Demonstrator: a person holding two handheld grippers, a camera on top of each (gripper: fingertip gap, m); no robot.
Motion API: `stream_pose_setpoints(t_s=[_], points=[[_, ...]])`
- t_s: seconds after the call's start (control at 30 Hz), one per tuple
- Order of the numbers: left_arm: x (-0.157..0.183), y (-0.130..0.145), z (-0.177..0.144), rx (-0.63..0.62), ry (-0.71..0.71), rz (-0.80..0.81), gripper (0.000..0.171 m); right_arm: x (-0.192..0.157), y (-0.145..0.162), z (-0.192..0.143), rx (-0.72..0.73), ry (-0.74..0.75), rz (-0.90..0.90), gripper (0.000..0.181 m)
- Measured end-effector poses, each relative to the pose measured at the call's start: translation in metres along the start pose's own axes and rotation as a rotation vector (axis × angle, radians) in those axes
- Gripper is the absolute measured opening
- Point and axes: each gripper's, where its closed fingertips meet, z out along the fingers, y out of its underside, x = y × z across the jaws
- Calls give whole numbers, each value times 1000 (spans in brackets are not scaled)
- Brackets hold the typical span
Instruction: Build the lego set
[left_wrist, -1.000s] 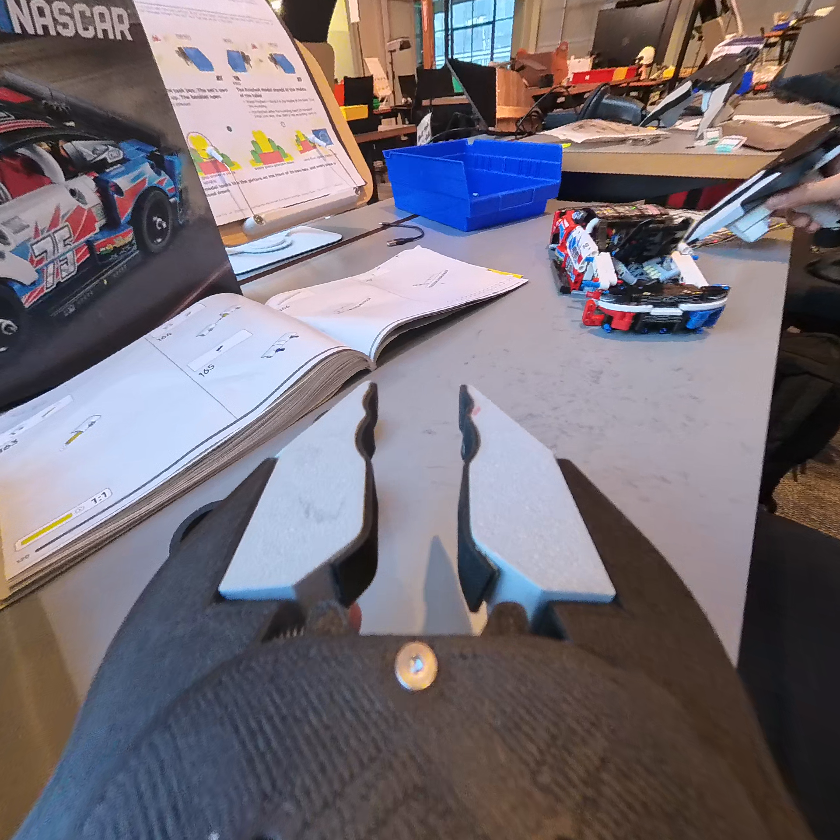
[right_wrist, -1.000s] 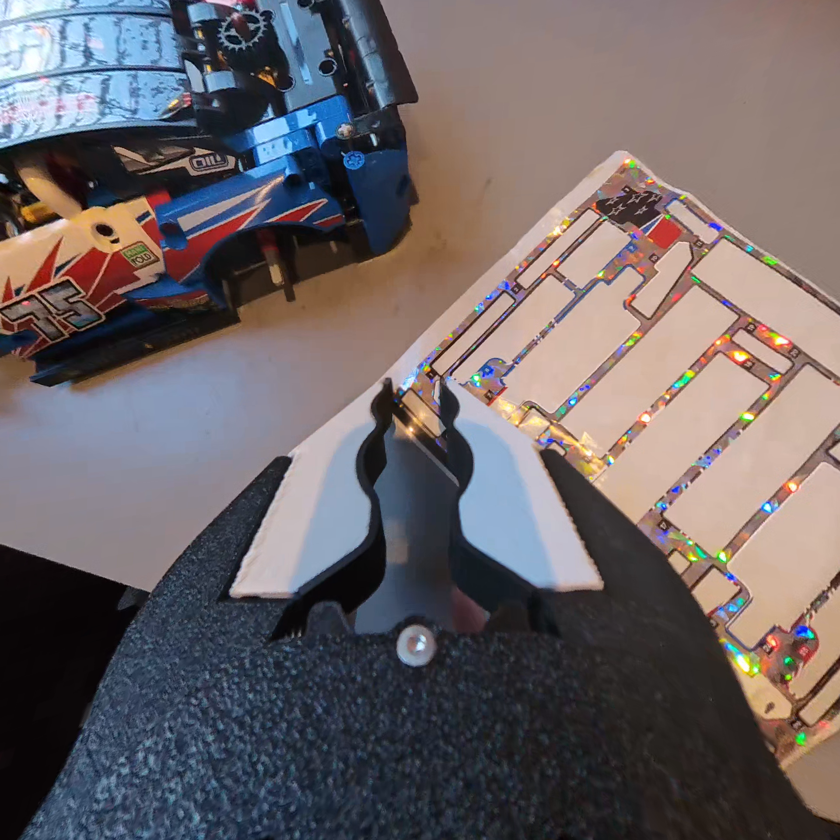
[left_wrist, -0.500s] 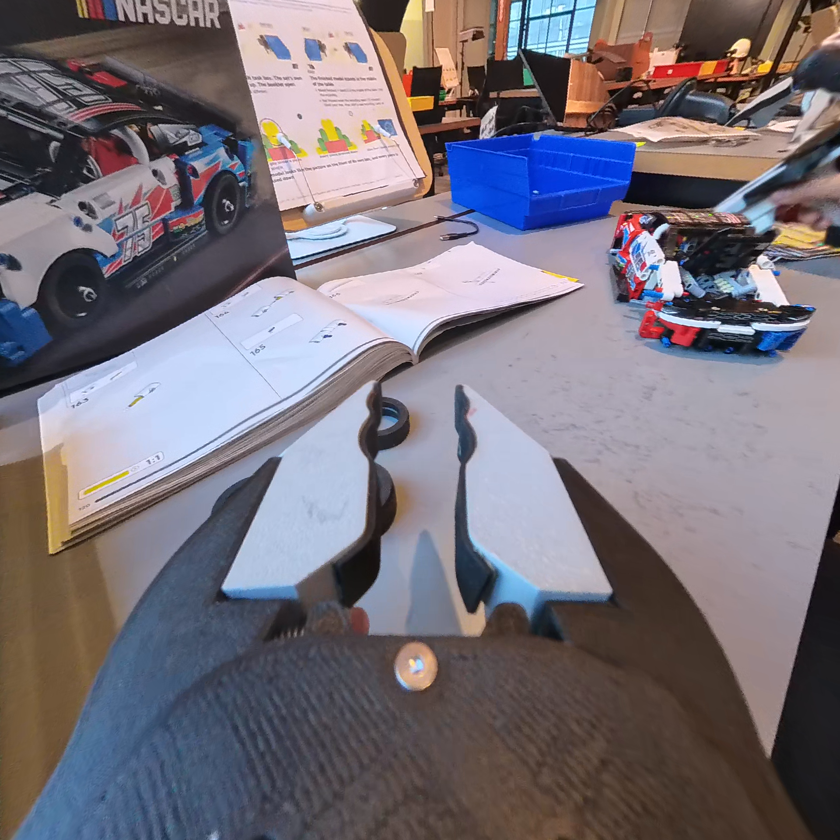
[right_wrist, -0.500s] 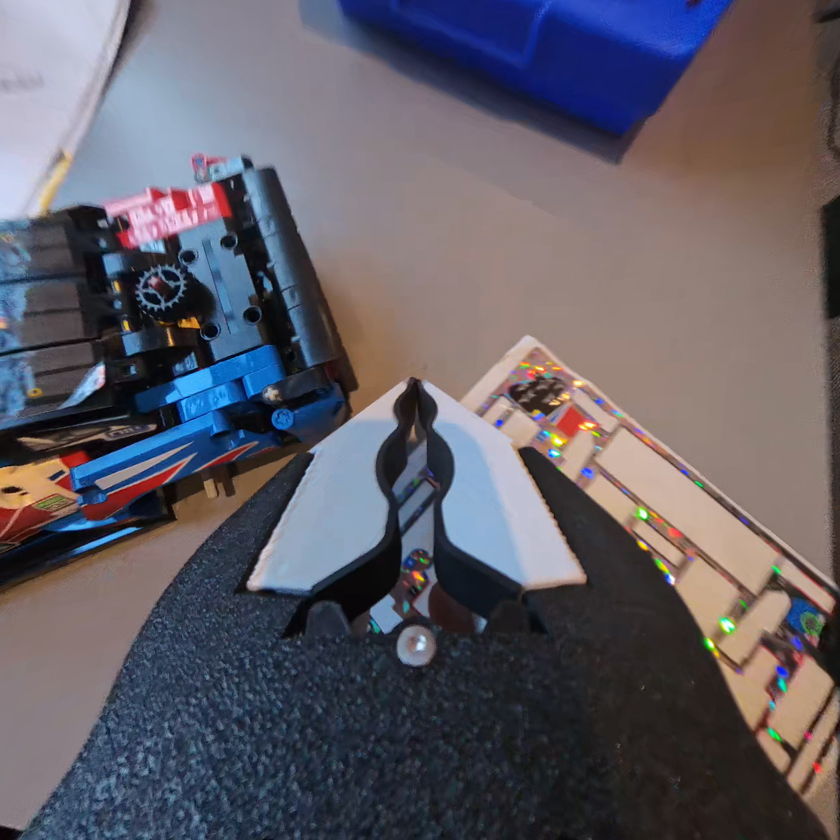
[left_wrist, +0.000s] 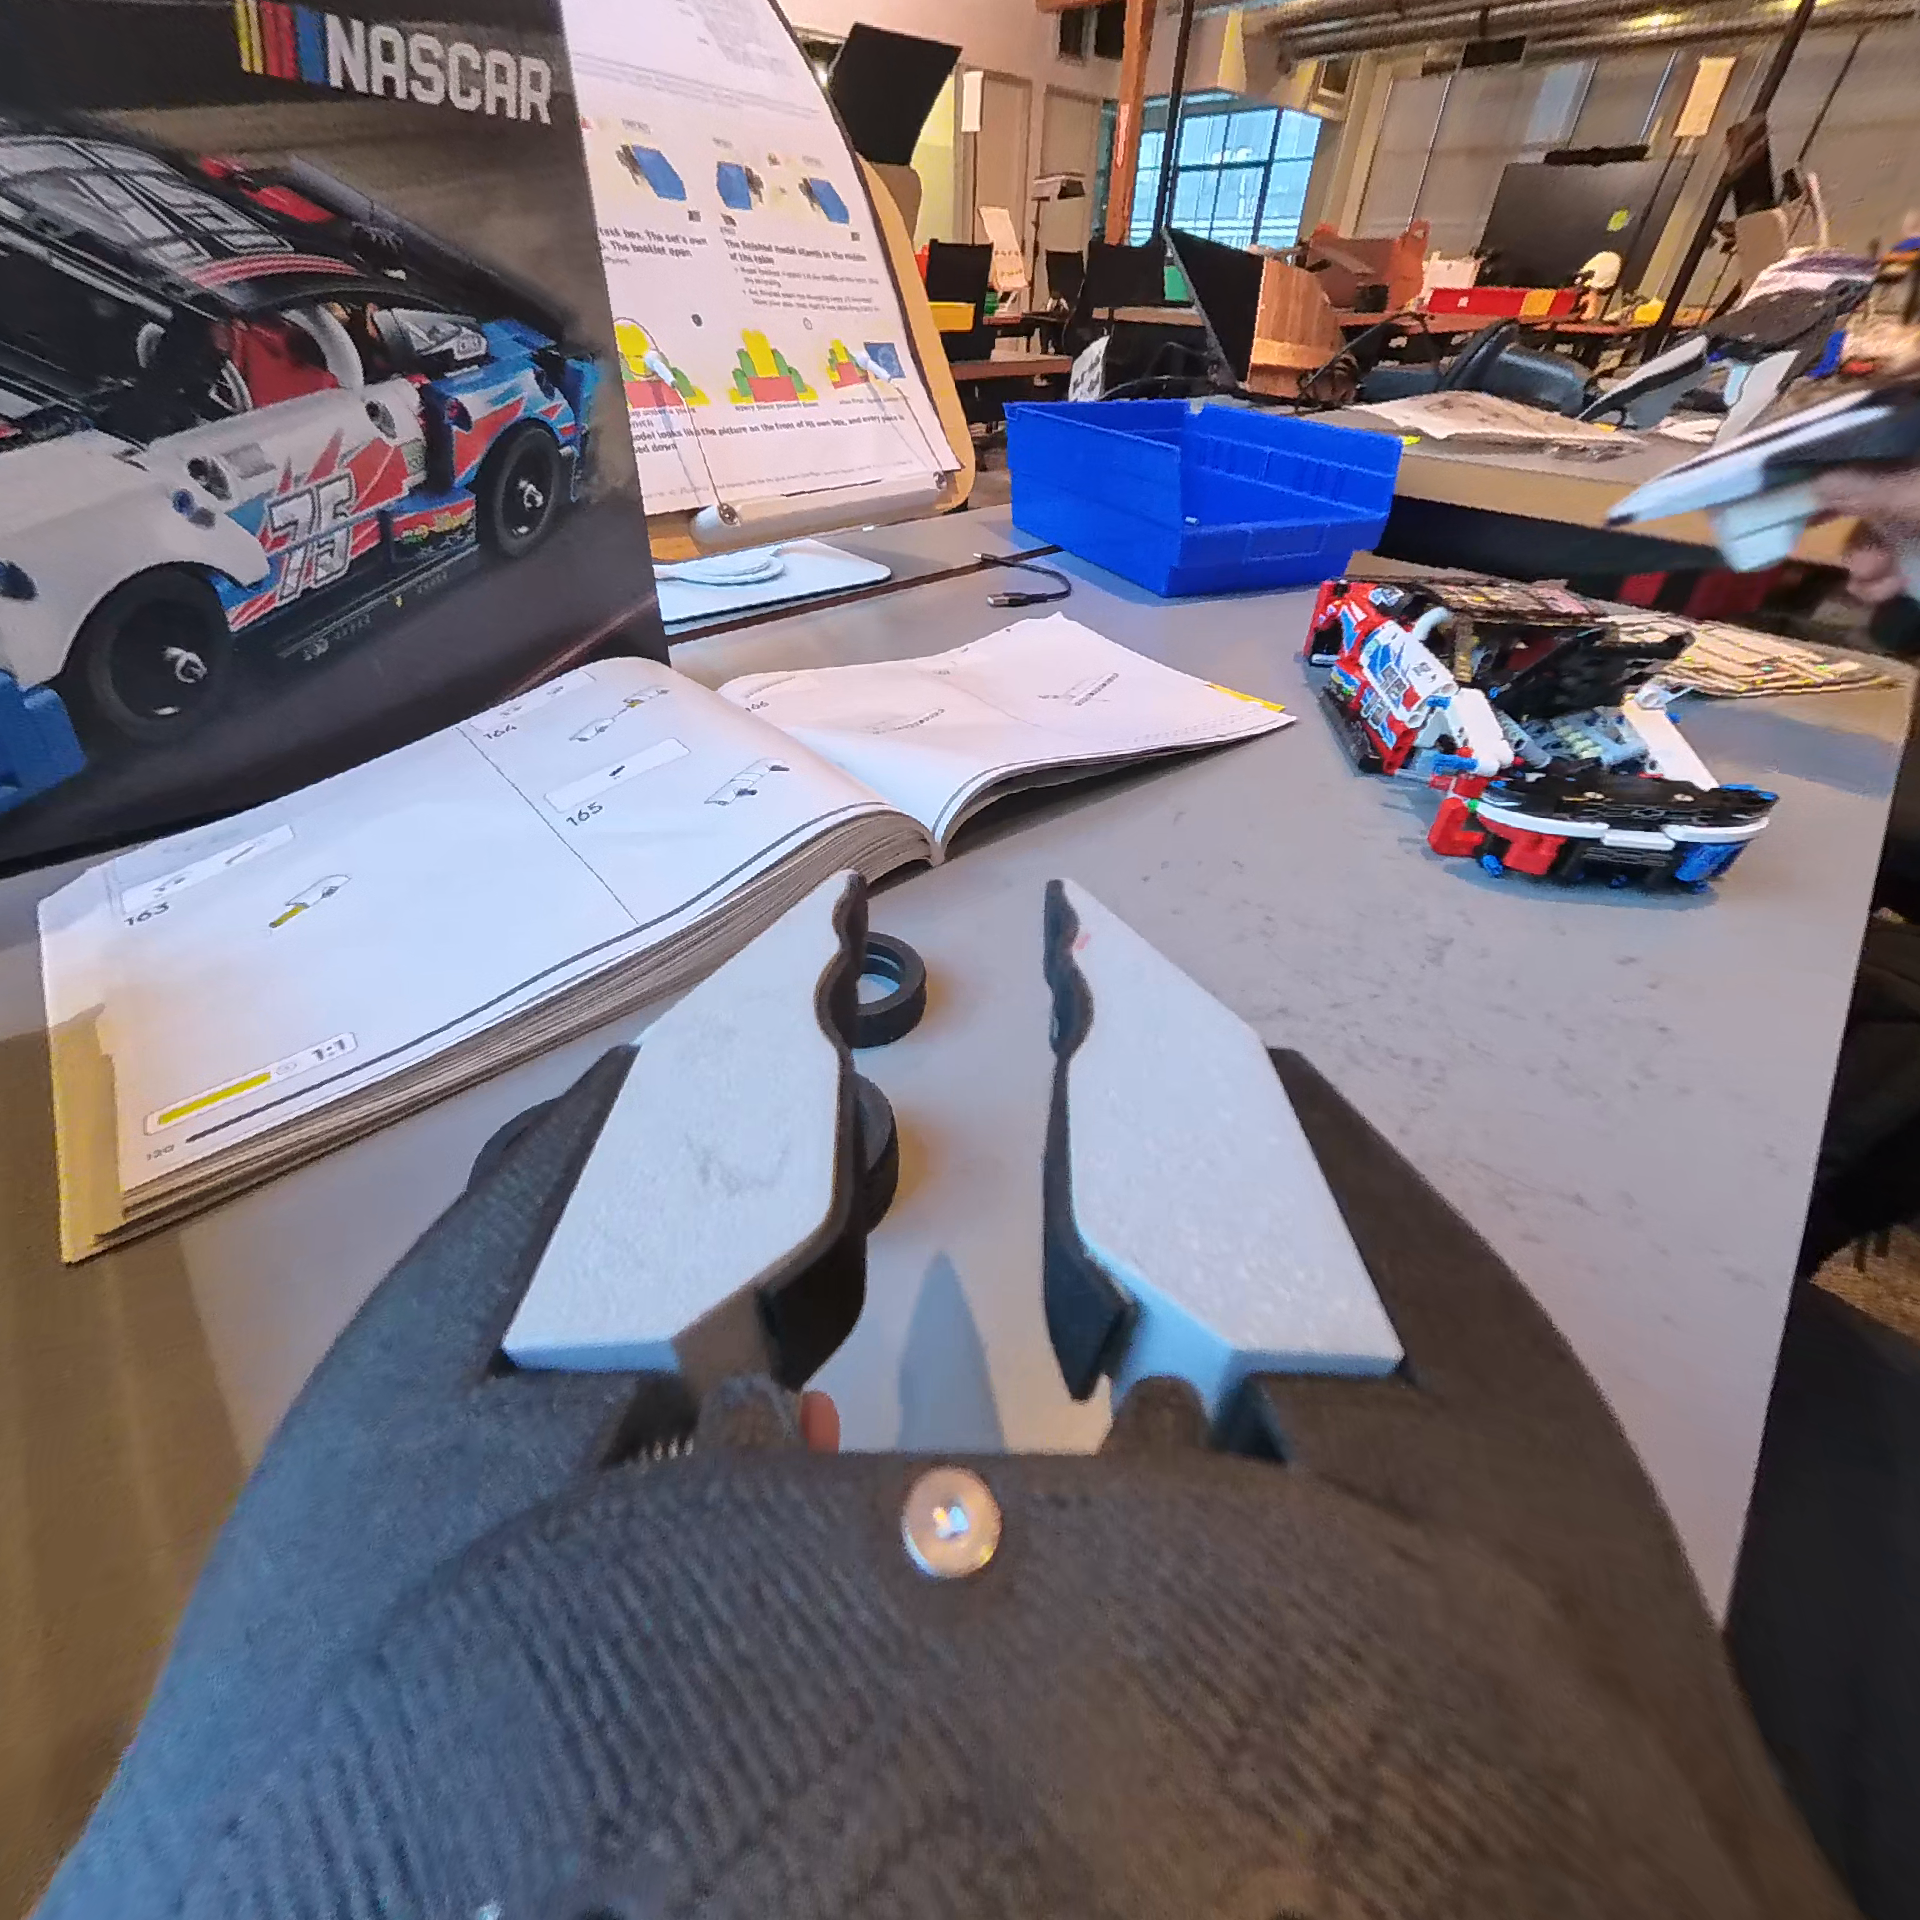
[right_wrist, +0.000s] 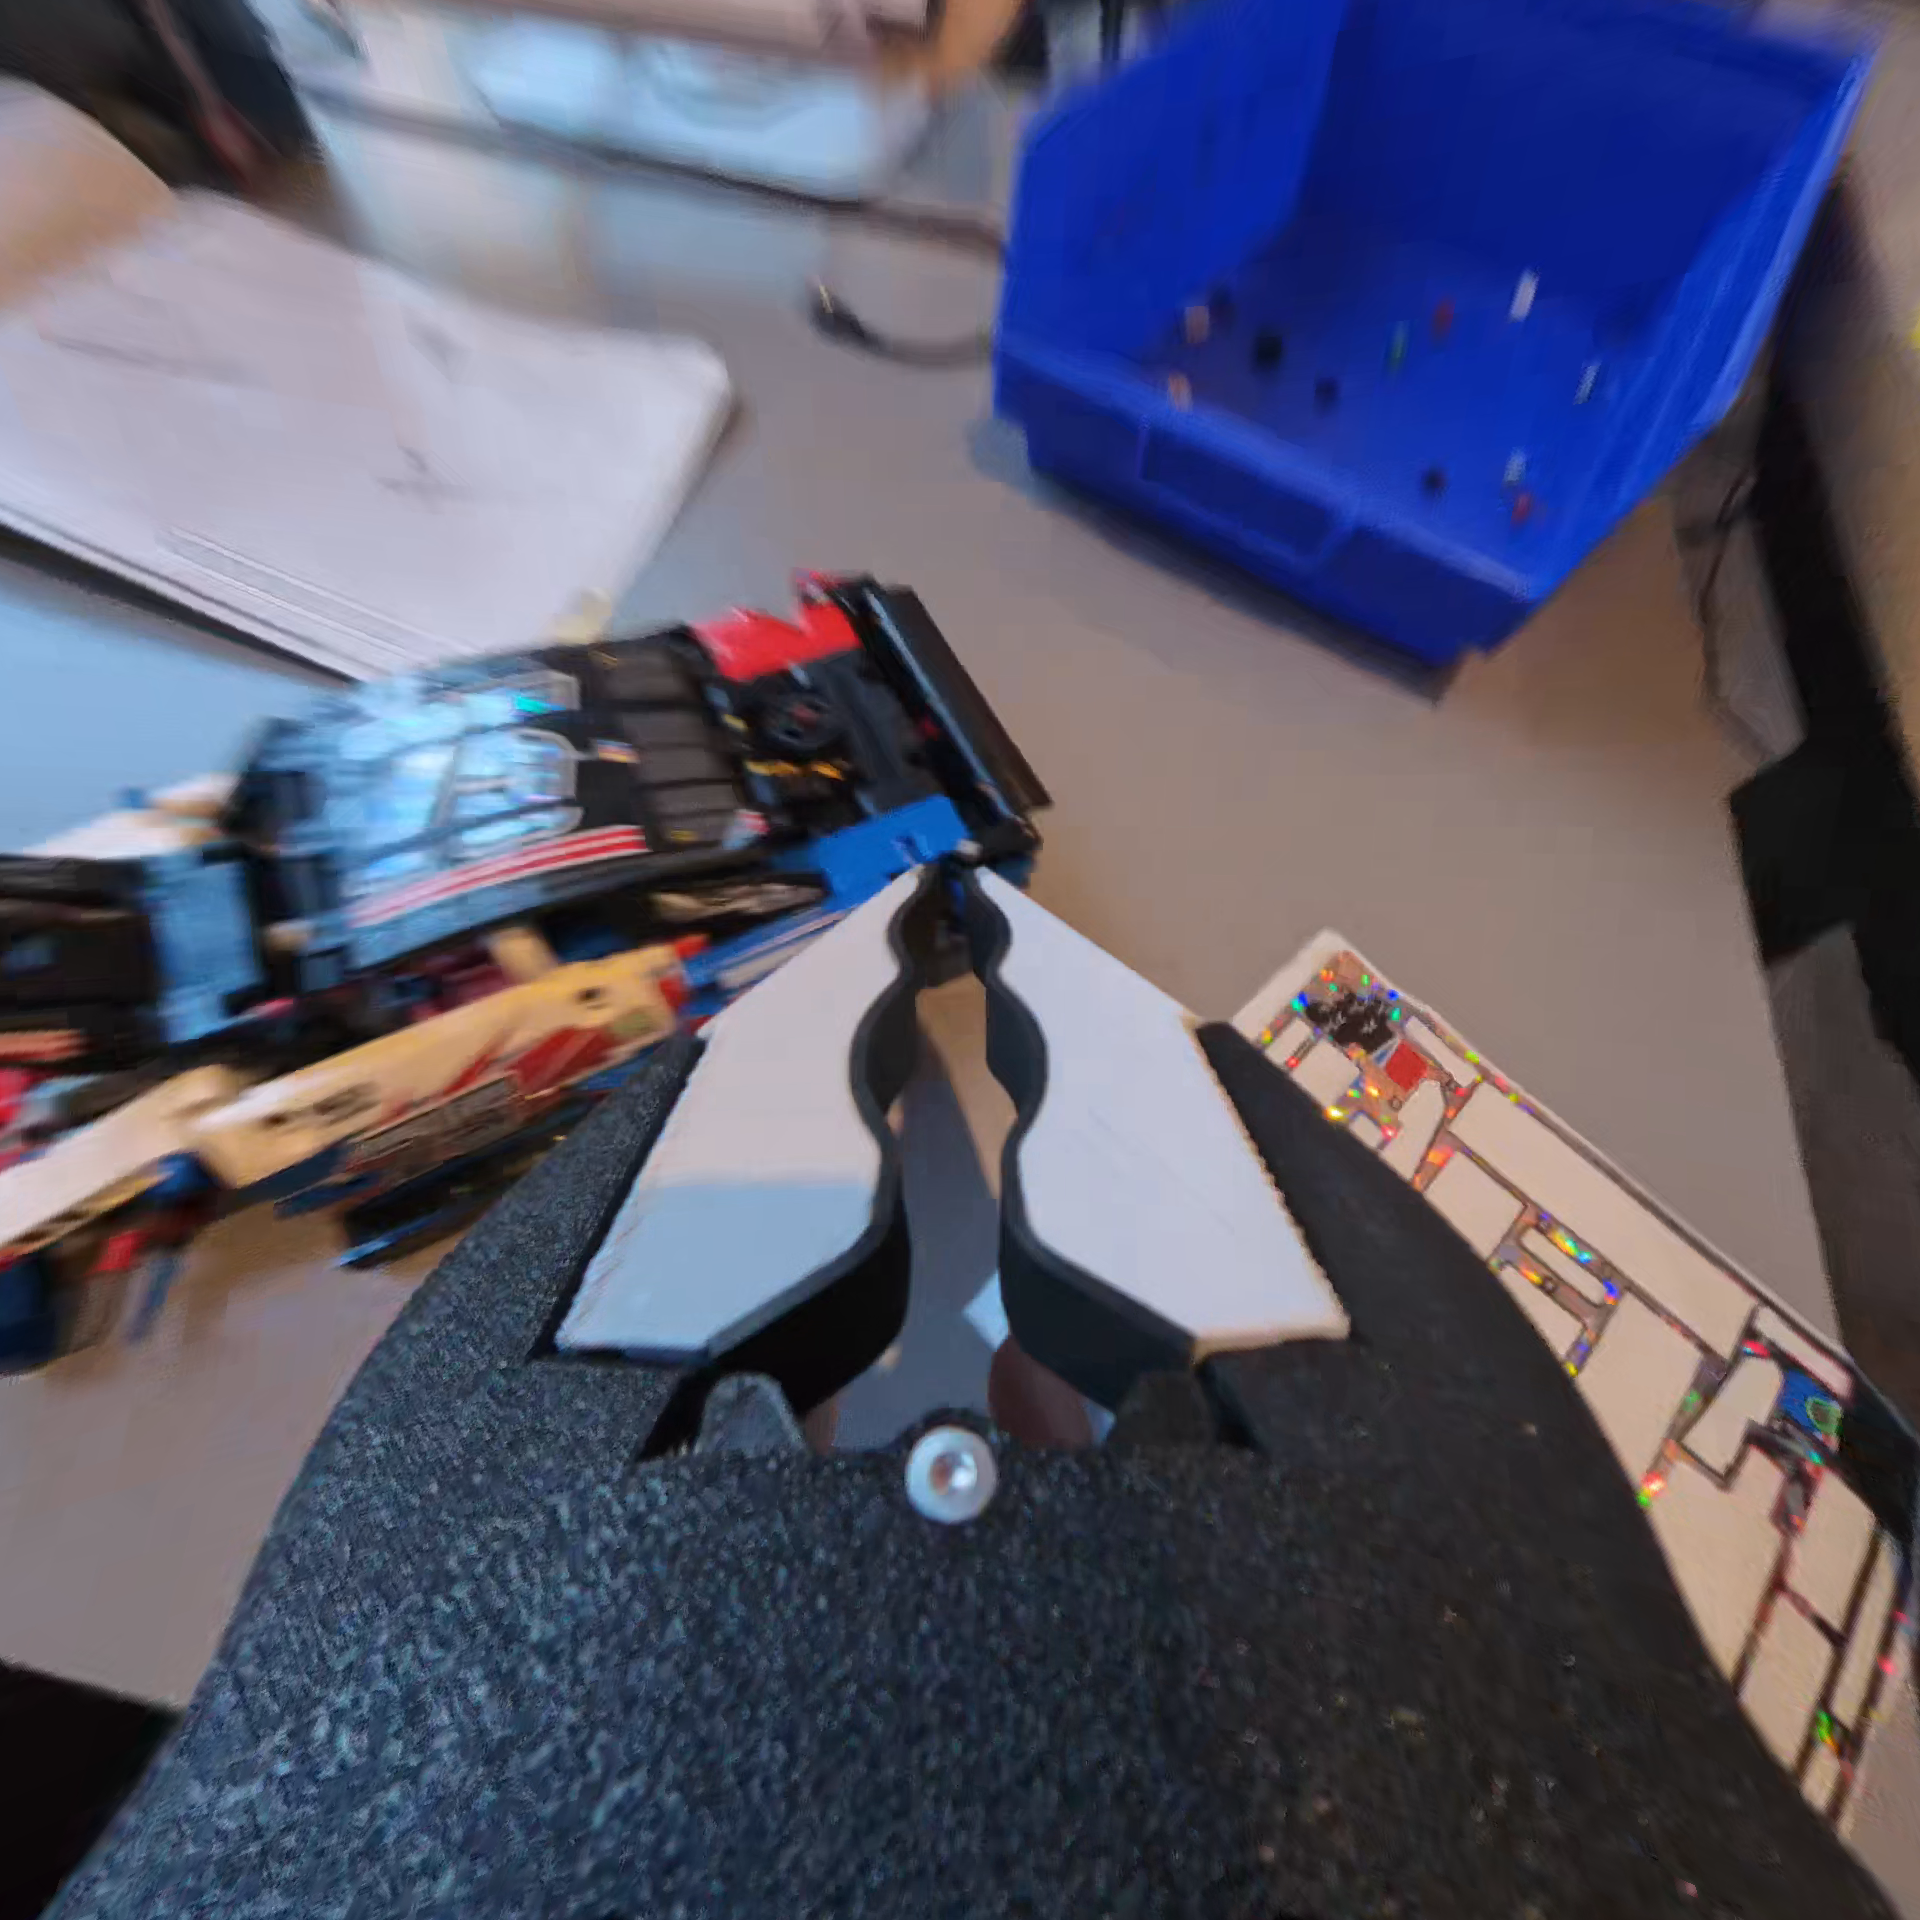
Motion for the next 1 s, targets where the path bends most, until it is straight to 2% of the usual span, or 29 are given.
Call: stream_pose_setpoints(t_s=[0.07,0.17,0.27,0.33,0.37,0.5,0.57,0.63,0.73,0.83,0.9,1.0], points=[[-1,1,0,-5,4,-11,34,-19,-5,-34,112,61,-52,0],[2,1,1,-10,22,-8,35,-73,-3,-76,183,28,-96,0],[10,3,2,-27,84,-3,35,-157,-7,-102,187,-118,-147,0],[21,4,1,-34,165,5,29,-223,-14,-104,166,-246,-189,0],[25,5,-2,-37,201,8,24,-255,-15,-97,137,-304,-217,0],[16,8,-15,-46,196,51,25,-377,-19,-46,52,-555,-229,0],[9,9,-25,-47,199,65,27,-422,-21,-8,8,-616,-230,0],[4,9,-35,-39,217,57,27,-458,-31,31,24,-628,-263,1],[-7,8,-47,-32,213,42,28,-498,-53,77,69,-630,-322,0],[-11,5,-59,-8,241,16,28,-520,-66,112,102,-600,-388,8],[-13,3,-62,11,253,-16,15,-527,-73,128,148,-571,-435,0],[-15,4,-61,-6,271,-49,8,-531,-85,135,229,-565,-494,0]])
